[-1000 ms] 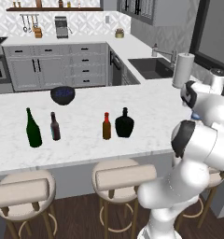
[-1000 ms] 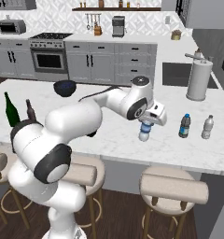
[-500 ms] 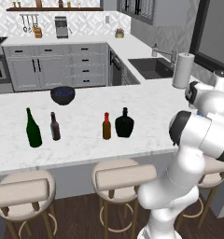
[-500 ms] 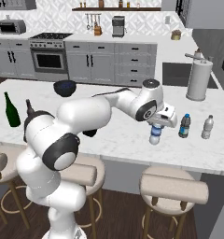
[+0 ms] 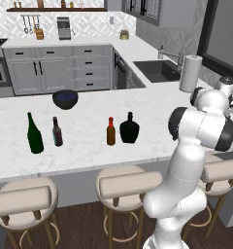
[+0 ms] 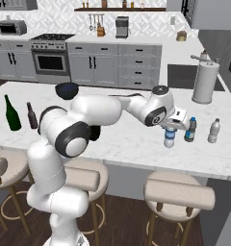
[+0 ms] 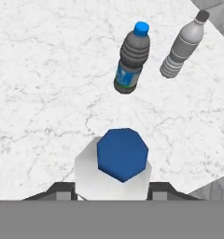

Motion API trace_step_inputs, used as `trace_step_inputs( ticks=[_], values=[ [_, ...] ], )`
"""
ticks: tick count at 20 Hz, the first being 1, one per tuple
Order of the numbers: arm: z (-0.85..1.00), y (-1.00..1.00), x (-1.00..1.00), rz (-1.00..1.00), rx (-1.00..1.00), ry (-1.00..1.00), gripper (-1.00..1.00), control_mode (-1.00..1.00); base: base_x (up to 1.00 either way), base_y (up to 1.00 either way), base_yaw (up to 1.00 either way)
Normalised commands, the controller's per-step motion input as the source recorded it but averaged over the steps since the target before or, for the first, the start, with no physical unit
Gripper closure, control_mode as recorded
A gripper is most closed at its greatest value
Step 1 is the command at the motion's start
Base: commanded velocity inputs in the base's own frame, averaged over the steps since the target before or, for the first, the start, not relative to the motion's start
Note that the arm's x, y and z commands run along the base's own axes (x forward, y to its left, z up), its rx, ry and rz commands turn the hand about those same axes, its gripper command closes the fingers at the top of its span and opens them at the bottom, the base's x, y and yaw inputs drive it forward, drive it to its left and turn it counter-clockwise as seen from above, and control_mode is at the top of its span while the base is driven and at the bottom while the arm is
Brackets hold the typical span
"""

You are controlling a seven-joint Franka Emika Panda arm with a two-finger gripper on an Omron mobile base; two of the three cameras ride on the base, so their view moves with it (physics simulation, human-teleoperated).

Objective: Move the plastic bottles in the middle to the plastics group, and the glass bottles in the middle to the glass group.

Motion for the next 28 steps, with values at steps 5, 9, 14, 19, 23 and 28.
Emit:
trace_step_inputs(
  ticks=[5,9,14,19,23,28],
  values=[
    [0.00,-0.58,0.33,0.00,0.00,0.00,1.00,-1.00,0.00,0.00,0.00],
    [-0.09,-0.58,0.21,0.00,0.01,0.00,1.00,-1.00,0.00,0.00,0.00],
    [-0.41,-0.33,0.08,0.00,0.04,0.00,1.00,-1.00,0.00,0.00,0.00],
    [-0.31,0.00,0.23,0.00,0.00,0.00,1.00,-1.00,0.00,0.00,0.00],
    [-0.34,0.00,0.26,0.00,0.00,0.05,1.00,-1.00,0.00,0.00,0.00],
    [-0.40,0.00,0.21,0.00,0.00,0.04,1.00,-1.00,0.00,0.00,0.00]
  ],
)
